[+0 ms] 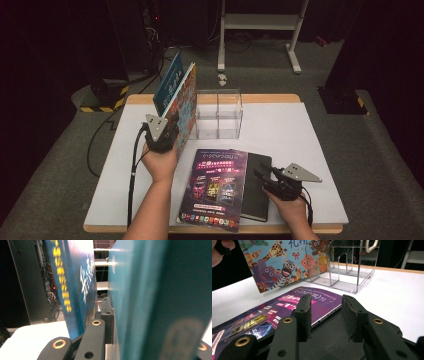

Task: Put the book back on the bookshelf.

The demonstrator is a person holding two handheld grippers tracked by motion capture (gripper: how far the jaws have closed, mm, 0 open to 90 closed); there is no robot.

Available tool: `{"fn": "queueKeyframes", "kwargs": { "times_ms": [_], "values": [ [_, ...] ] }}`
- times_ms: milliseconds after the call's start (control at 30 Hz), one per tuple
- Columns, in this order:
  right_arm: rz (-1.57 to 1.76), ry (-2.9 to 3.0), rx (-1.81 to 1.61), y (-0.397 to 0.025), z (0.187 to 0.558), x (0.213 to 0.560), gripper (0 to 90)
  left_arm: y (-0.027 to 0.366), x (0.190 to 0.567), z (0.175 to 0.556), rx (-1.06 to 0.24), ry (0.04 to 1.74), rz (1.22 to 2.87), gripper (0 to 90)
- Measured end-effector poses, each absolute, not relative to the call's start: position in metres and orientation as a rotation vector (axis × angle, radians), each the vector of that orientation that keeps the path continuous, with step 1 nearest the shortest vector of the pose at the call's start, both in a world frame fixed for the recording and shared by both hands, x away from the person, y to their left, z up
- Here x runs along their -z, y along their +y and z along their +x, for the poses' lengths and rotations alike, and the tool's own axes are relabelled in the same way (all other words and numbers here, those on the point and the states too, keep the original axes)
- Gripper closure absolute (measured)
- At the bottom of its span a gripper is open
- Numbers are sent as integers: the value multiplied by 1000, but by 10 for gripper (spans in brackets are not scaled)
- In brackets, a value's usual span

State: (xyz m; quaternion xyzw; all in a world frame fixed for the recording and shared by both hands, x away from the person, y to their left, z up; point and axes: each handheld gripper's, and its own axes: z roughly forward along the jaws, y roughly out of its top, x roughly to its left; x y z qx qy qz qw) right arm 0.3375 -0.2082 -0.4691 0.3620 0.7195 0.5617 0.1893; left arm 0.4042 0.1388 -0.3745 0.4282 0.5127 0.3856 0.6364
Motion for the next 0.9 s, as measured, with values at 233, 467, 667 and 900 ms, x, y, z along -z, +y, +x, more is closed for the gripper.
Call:
{"fn": "queueKeyframes", "kwargs": {
  "times_ms": [233, 467, 667, 900],
  "values": [
    [1015, 2037, -1572, -205, 338, 471, 600, 141, 382, 396, -877, 1169, 993, 805],
    [1014, 2044, -1566, -204, 338, 472, 599, 143, 383, 394, -851, 1169, 1005, 797],
    [1016, 2050, -1558, -204, 338, 473, 597, 148, 387, 388, -791, 1173, 1014, 764],
    [1012, 2054, -1554, -203, 338, 473, 596, 152, 402, 374, -780, 1176, 1050, 758]
  ]
}}
